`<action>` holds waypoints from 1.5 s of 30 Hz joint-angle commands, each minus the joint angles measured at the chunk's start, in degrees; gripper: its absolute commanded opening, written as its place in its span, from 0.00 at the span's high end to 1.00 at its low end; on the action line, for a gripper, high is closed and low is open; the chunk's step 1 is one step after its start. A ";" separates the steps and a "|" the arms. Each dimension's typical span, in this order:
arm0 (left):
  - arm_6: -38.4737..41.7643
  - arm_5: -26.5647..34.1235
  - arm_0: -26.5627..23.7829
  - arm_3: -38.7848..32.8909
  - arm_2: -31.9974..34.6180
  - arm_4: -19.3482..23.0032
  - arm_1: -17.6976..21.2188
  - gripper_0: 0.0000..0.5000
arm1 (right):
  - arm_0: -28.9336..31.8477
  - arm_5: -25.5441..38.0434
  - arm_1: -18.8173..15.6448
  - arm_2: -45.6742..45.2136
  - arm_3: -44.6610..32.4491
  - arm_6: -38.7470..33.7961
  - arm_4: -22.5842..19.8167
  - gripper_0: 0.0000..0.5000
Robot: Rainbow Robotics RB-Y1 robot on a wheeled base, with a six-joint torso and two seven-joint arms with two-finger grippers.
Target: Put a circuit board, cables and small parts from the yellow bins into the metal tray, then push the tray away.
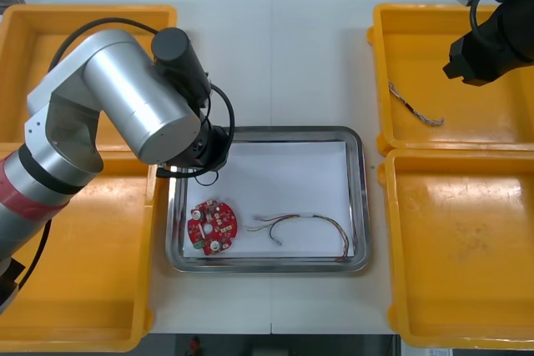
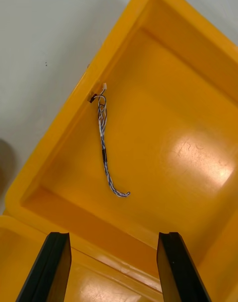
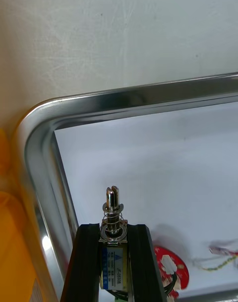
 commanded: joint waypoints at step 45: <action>-7.91 9.80 -1.33 -7.87 15.11 4.16 -0.40 0.00 | -5.52 -21.38 2.63 7.59 33.10 20.93 3.78 0.00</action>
